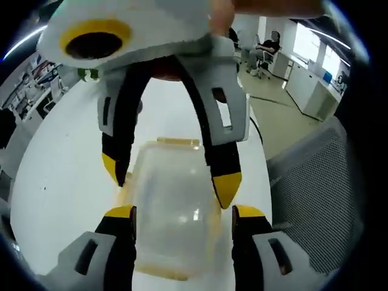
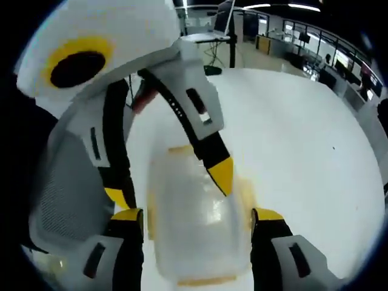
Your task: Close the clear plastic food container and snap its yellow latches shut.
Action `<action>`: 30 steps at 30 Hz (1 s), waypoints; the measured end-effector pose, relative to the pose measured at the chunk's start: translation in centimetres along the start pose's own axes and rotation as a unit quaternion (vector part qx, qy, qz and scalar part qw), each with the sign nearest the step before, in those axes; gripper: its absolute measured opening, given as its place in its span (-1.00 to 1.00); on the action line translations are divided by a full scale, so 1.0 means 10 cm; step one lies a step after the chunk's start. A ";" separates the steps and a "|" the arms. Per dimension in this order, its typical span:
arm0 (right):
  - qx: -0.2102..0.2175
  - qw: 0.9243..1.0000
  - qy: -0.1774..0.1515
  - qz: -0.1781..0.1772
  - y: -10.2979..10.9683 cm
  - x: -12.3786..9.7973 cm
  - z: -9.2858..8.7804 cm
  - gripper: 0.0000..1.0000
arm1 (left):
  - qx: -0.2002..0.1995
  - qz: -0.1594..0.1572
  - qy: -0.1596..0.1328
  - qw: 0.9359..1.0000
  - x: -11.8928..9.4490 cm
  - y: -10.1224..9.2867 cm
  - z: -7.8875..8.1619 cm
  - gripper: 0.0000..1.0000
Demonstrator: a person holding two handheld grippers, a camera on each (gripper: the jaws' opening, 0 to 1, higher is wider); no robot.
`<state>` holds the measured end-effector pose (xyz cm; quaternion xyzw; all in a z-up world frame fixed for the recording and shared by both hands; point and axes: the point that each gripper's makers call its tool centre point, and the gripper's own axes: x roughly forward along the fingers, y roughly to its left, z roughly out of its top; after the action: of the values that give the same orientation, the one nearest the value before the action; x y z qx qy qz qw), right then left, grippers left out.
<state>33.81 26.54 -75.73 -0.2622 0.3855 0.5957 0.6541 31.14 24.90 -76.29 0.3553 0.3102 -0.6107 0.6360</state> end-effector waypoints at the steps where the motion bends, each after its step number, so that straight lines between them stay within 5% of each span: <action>1: -0.003 1.000 0.010 0.001 -0.01 0.00 -0.02 0.42 | 0.002 0.000 0.002 1.000 0.02 0.00 0.00 0.27; 15: -0.003 0.995 0.076 0.068 -0.10 0.06 -0.21 0.36 | 0.024 0.043 0.019 0.999 0.11 0.11 0.01 0.32; 30: 0.039 0.993 0.082 0.081 -0.12 0.13 -0.22 0.24 | 0.043 0.055 0.025 0.997 0.13 0.10 0.01 0.31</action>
<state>34.56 25.33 -78.21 -0.2524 0.4810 0.6073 0.5798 32.18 24.08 -77.26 0.4142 0.2798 -0.5786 0.6444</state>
